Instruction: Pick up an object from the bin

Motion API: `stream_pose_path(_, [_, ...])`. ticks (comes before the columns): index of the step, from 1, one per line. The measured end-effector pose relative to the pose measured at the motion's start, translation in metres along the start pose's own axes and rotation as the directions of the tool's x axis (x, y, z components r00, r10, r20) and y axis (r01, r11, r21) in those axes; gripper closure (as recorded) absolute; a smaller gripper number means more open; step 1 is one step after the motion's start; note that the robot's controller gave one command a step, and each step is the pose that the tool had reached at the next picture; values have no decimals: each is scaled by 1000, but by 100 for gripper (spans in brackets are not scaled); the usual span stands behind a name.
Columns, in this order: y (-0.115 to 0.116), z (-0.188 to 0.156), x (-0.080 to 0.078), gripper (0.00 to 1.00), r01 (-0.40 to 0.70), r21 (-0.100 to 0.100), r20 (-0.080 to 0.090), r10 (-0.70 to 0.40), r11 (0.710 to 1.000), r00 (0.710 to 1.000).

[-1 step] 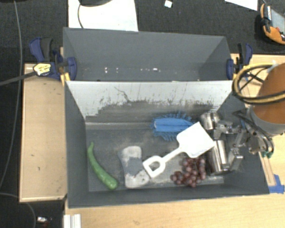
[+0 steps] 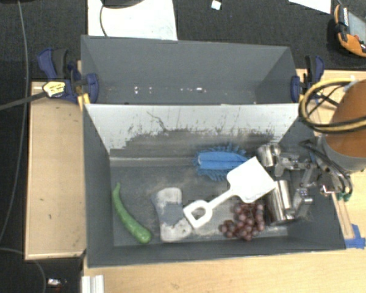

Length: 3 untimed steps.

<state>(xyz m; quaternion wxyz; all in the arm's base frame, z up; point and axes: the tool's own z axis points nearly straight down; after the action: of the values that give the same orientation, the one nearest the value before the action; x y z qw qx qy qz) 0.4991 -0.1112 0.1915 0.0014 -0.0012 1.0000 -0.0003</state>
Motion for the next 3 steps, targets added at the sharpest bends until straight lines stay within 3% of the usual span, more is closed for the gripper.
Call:
stream_pose_path(1, [51,100,-29,0,253,0,4,-253,968,968])
stream_pose_path(2, [75,31,-35,0,249,3,7,-249,969,969])
stream_pose_path(3, [65,91,10,0,212,-2,-3,-212,977,977])
